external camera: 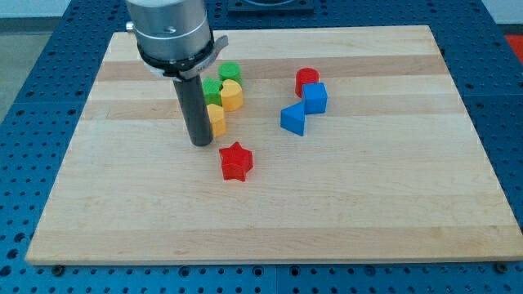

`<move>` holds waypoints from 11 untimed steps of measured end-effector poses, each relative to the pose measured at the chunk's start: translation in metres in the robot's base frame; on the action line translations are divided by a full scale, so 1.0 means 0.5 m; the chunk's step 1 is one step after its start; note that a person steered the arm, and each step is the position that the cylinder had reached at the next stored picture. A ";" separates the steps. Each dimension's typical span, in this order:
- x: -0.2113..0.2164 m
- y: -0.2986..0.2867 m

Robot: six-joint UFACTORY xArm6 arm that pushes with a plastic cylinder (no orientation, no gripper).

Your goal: Push red star into blue triangle

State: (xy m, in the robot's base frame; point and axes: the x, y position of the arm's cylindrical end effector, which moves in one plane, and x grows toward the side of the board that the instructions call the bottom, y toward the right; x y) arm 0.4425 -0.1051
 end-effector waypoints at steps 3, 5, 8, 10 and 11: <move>-0.037 0.000; 0.093 0.000; 0.138 0.100; 0.103 0.199; 0.071 0.236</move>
